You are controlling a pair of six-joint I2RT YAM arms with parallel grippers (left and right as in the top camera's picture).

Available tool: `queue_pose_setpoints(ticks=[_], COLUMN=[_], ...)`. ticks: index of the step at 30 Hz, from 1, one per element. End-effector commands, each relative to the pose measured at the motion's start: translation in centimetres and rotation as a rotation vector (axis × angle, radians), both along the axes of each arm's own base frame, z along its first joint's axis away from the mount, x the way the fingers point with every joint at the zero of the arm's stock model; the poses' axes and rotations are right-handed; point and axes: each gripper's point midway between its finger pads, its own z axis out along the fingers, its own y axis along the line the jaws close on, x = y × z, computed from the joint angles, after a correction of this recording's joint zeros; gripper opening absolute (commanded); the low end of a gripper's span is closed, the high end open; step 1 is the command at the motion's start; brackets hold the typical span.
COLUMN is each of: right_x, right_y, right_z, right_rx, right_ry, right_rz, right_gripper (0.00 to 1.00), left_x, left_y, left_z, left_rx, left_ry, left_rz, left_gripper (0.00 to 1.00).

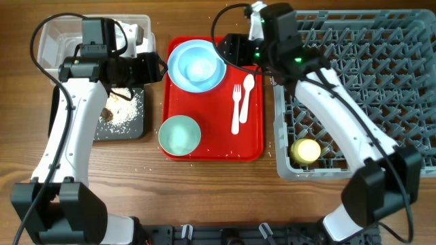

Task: Sort waste into correct bins and load items into the dishwasher rack
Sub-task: 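Grasp the blue bowl on the plate with the right gripper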

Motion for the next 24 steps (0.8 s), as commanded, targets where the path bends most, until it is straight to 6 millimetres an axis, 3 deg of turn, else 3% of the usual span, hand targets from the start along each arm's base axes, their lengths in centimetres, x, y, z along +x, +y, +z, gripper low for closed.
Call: queue_pose_setpoints(ticks=[1,9,15,19,24], right_x=[1.1,2.8,3.1,3.1,3.3], right_y=[1.3,2.3,4.2,6.1,6.4], right_z=[-2.4,-7.8,-12.5,-13.8,-15.4], right_rx=[0.001,-0.006,0.008,0.027,0.010], right_ry=[0.033,0.107,0.167,0.167,0.169], right_rz=[-0.035,-0.096,-0.104,-0.104,-0.183], right_gripper=[0.74,0.63,0.57,0.52,0.50], left_x=[-0.3,-0.4,-0.4,-0.5,-0.5], left_y=[1.4,1.7,1.7,1.7,1.7], left_z=[0.1,-0.1,-0.1,-0.1,-0.1], left_rx=[0.053,0.055,0.055,0.054,0.055], left_ry=[0.003,0.014,0.015,0.015,0.015], left_rz=[0.038,0.046,0.047,0.046,0.046], left_gripper=[0.71,0.71,0.73,0.75,0.77])
